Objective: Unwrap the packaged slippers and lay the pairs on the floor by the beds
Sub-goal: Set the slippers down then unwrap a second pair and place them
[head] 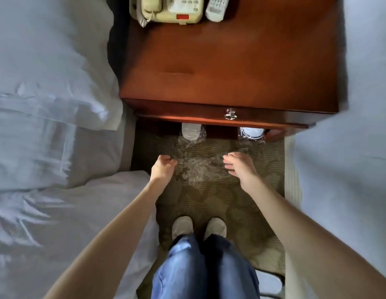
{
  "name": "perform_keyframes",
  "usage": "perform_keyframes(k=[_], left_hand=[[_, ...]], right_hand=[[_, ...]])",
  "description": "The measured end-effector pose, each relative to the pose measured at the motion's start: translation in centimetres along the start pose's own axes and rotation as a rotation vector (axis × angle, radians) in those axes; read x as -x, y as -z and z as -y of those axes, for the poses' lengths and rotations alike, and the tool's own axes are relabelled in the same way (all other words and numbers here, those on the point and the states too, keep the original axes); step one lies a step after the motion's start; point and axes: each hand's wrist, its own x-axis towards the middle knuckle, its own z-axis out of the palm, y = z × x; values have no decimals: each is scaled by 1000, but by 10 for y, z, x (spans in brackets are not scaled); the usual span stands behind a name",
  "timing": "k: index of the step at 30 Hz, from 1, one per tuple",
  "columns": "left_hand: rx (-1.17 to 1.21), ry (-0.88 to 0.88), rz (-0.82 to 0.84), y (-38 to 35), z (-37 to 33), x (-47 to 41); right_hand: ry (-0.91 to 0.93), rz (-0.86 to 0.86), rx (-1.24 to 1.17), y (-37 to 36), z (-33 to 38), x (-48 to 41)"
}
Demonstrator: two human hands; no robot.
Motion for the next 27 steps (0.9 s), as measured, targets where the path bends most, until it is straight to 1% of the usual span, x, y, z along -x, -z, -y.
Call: perform_keyframes(k=[2,7,11,14,16,19,21,24,27], left_hand=[[-1,4,-17,-20,16,-42],[100,-1,-9,-67,48,-139],[340,79,17,-95,59,-200],[506,73,-15,-111,60,-230],[603,59,6,-120,56,-240],[596,-41,27,-126,54,-245],[603,-79,53,-123,54,-242],[622,-123,105,-113,53,-225],[629,-181,115,-97,49,-193]], right_hand=[[16,6,-18,-16,-15,-46],[27,9,-87,-54,-51,-157],[43,0,-127,-80,-67,-229],[92,39,-140,-96,-67,-265],[116,78,-132,-104,-65,-282],[125,118,-116,-113,-64,-291],[119,113,-119,-116,-64,-290],[100,92,-107,-113,-65,-279],[64,86,-124,-105,-63,-251]])
